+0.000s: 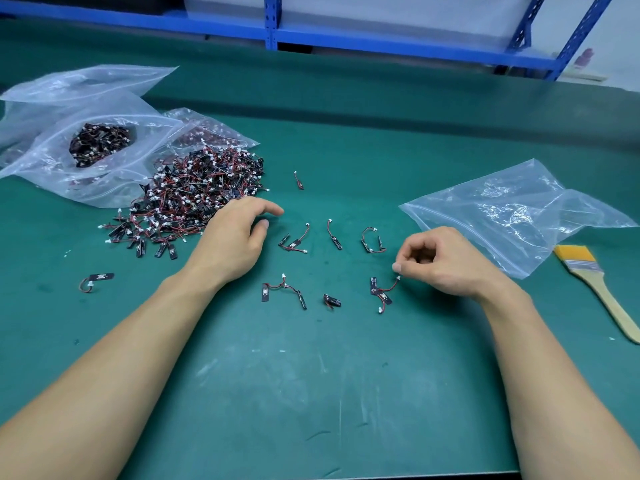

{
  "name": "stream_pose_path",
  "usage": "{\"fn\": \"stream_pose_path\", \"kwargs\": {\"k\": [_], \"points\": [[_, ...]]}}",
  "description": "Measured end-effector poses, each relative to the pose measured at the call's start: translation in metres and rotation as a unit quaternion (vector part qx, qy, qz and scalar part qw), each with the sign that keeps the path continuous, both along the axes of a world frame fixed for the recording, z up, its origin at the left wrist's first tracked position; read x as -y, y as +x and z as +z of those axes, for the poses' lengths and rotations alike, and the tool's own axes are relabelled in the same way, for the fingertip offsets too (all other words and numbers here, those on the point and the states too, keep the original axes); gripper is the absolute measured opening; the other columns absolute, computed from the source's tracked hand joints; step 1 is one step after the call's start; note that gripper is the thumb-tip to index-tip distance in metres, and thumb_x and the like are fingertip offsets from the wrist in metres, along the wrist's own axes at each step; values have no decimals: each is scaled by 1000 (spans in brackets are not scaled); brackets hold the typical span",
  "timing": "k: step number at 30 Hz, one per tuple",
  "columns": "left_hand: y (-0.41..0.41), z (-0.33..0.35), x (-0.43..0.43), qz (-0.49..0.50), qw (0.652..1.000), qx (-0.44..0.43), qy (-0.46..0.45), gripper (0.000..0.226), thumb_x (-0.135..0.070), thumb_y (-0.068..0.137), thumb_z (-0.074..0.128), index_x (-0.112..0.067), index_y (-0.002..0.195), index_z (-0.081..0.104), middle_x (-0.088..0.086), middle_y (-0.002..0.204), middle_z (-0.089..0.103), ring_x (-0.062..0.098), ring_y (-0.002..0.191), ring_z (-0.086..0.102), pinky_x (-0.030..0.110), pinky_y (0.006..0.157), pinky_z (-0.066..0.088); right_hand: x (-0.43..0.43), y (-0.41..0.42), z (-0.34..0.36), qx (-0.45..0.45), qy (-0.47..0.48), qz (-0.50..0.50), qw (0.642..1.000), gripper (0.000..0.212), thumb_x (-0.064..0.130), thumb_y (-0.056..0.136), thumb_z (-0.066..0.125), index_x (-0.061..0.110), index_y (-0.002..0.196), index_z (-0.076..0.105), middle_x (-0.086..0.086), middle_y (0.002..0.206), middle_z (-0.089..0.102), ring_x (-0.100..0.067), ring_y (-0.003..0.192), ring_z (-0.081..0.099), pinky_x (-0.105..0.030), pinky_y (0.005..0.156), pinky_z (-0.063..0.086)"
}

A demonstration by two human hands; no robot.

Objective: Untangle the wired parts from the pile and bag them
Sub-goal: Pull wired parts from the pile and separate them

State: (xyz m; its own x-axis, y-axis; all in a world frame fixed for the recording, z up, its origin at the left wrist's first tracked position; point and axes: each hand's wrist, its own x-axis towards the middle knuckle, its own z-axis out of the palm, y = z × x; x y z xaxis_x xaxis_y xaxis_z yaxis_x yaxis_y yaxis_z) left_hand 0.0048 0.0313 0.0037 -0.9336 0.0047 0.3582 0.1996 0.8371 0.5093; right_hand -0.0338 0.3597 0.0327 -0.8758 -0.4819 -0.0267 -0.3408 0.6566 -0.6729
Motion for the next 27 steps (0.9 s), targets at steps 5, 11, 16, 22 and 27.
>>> {"fn": "stream_pose_path", "kwargs": {"k": [5,11,16,22,27], "points": [[1,1,-2,-1,1000,4,20,29,-2,96,53,-16,116,68,1,116,68,22,112,59,39,103,43,3,1,0,-19,-17,-12,1000,21,14,87,73,20,67,70,17,54,57,-4,48,42,-10,51,34],[1,2,-2,-6,1000,9,28,30,0,95,52,-14,116,69,1,116,68,21,112,60,36,103,43,-1,3,0,13,-33,22,999,17,8,82,75,21,71,73,17,51,52,-10,49,33,-15,49,30],[1,1,-2,-9,999,16,31,28,-2,95,54,-15,116,69,0,116,68,21,113,58,41,104,42,-1,3,1,37,-14,39,998,15,13,75,85,25,75,75,9,61,61,-9,49,37,-18,51,35],[0,1,-2,-11,999,16,31,27,-4,95,56,-15,115,70,-1,115,68,21,113,58,40,104,42,-4,2,1,42,-6,37,998,21,5,77,80,26,77,77,-2,63,64,-9,49,37,-19,52,36],[0,0,-1,-12,999,15,29,26,-4,94,57,-16,114,70,-1,114,68,22,112,58,39,103,41,-2,2,2,38,24,35,998,20,6,77,77,26,74,76,-10,66,66,-10,50,41,-21,52,36]]}}
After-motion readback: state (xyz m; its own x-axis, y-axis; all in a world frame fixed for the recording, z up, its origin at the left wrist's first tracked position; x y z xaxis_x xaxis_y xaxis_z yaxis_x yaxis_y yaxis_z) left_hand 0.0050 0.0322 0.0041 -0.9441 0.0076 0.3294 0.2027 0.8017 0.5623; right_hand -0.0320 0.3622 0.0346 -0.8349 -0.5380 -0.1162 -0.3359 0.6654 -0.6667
